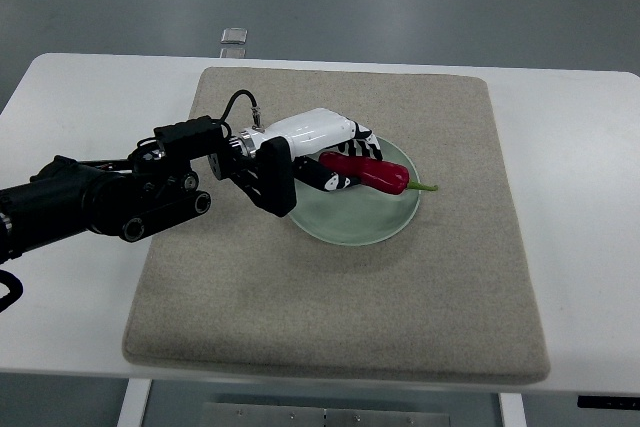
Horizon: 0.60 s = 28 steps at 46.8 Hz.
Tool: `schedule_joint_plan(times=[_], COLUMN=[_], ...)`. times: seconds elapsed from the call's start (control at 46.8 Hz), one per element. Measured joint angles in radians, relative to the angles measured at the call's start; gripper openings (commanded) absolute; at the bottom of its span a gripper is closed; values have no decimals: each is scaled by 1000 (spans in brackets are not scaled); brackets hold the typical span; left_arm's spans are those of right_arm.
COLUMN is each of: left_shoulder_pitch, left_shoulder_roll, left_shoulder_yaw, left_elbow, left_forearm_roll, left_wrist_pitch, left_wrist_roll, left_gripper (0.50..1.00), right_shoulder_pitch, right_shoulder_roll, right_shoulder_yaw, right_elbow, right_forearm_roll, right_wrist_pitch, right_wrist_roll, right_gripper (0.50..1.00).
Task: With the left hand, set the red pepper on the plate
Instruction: 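Lift the red pepper and carry it over the green plate, then open the left hand fingers to release the pepper onto the plate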
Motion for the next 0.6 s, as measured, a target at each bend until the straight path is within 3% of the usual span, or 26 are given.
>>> schedule_joint_plan(times=[0.086, 0.214, 0.599], left_shoulder_pitch=[1, 14, 30], left_shoulder_roll=[6, 7, 14], left_shoulder_yaw=[-5, -12, -144], left_elbow=[0, -1, -22], left_forearm_roll=[-4, -11, -86], left_wrist_pitch=[8, 10, 2], left_wrist_roll=[-1, -1, 0], left_gripper=[837, 986, 992], right_shoulder_pitch=[0, 0, 0], right_shoulder_roll=[0, 0, 0], right_shoulder_yaw=[0, 0, 0], right_elbow=[0, 0, 0], right_forearm_roll=[0, 0, 0], right_wrist_pitch=[0, 0, 0], right_wrist_roll=[0, 0, 0], right_gripper=[928, 928, 928])
